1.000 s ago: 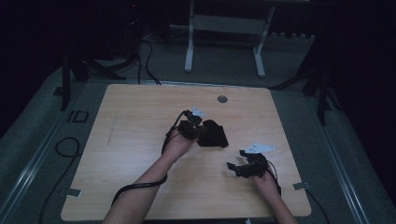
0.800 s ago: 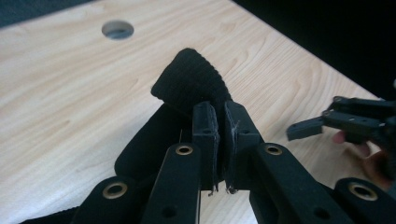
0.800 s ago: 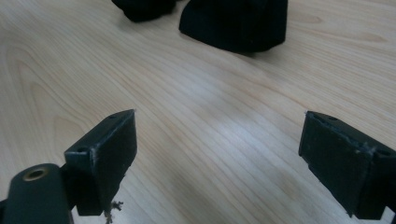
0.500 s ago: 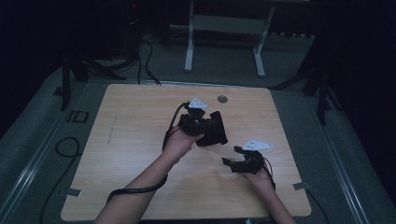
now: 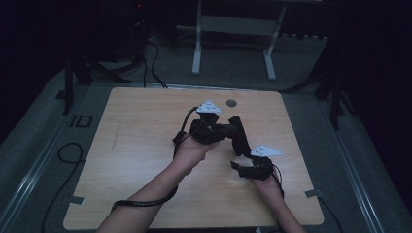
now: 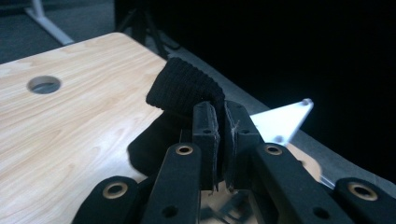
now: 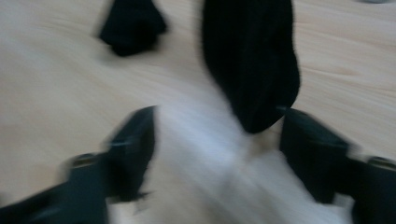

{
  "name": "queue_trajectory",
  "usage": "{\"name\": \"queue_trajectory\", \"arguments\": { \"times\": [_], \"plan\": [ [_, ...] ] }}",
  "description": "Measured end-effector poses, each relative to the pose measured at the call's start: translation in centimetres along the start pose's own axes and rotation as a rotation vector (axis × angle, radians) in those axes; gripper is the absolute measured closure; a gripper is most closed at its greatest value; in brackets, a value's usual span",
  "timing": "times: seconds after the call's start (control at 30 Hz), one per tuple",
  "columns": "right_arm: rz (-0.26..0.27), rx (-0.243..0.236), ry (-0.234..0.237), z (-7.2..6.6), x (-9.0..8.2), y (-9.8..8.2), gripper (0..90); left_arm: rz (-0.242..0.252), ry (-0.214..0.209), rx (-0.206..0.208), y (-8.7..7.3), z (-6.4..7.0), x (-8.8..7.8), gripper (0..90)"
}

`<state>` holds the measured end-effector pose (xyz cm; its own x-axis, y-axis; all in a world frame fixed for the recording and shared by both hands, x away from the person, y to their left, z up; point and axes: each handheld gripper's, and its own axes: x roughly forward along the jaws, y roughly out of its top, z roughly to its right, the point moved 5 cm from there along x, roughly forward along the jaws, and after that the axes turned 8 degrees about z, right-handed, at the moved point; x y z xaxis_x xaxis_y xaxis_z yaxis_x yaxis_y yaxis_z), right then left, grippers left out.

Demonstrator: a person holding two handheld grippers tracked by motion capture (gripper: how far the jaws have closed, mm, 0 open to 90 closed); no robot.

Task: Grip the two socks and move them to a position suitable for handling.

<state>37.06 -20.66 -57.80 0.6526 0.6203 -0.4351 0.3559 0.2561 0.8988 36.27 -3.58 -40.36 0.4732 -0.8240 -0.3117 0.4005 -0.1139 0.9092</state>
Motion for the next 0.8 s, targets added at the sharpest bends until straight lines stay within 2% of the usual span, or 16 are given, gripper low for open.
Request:
{"name": "queue_trajectory", "arguments": {
  "times": [0.03, 0.07, 0.1, 0.17, 0.23, 0.27, 0.3, 0.37, 0.4, 0.47, 0.57, 0.77, 0.8],
  "plan": [
    [-0.002, 0.006, -0.040, 0.6, -0.3, -0.1, 68.8, 0.004, -0.011, -0.008, -0.1, 0.0, -0.5, 85.0],
    [-0.005, 0.011, -0.059, 0.9, -0.5, -0.1, 75.0, 0.001, -0.009, -0.008, -0.3, -0.1, -0.8, 85.0],
    [-0.001, 0.022, -0.061, 1.3, -0.8, -0.1, 86.8, 0.000, -0.007, -0.013, -0.5, -0.3, -1.1, 85.0],
    [0.011, 0.019, -0.087, 1.9, -1.4, 0.0, 88.7, 0.005, -0.021, -0.055, -1.1, -0.8, -1.8, 85.0],
    [0.007, 0.027, -0.084, 2.2, -1.5, 0.1, 88.7, 0.005, -0.021, -0.055, -1.1, -0.8, -1.8, 85.1],
    [0.021, 0.013, -0.113, 2.5, -1.8, 0.2, 89.9, -0.001, 0.015, -0.043, -2.0, -1.7, -2.8, 85.1],
    [0.018, 0.016, -0.095, 2.5, -1.8, 0.2, 90.0, -0.005, 0.023, -0.047, -2.3, -2.1, -3.1, 85.0],
    [0.008, 0.000, -0.102, 2.3, -1.7, 0.2, 90.0, -0.012, 0.031, -0.074, -3.1, -2.7, -3.8, 85.0],
    [-0.007, -0.014, -0.085, 2.1, -1.6, 0.2, 90.0, -0.017, 0.038, -0.078, -3.7, -3.0, -4.2, 85.0],
    [-0.025, -0.072, -0.088, 1.5, -1.9, 0.1, 90.0, -0.033, 0.056, -0.096, -4.9, -3.7, -5.0, 85.0],
    [-0.057, -0.115, -0.067, 0.6, -2.4, -0.3, 90.0, -0.057, 0.083, -0.133, -7.1, -4.9, -6.0, 85.0],
    [-0.136, -0.148, -0.001, -1.1, -3.8, -1.7, 89.9, -0.124, 0.114, -0.209, -12.6, -6.1, -7.3, 85.0],
    [-0.136, -0.148, -0.001, -1.1, -3.8, -1.7, 89.9, -0.124, 0.114, -0.209, -12.6, -6.1, -7.3, 85.0]
  ]
}}
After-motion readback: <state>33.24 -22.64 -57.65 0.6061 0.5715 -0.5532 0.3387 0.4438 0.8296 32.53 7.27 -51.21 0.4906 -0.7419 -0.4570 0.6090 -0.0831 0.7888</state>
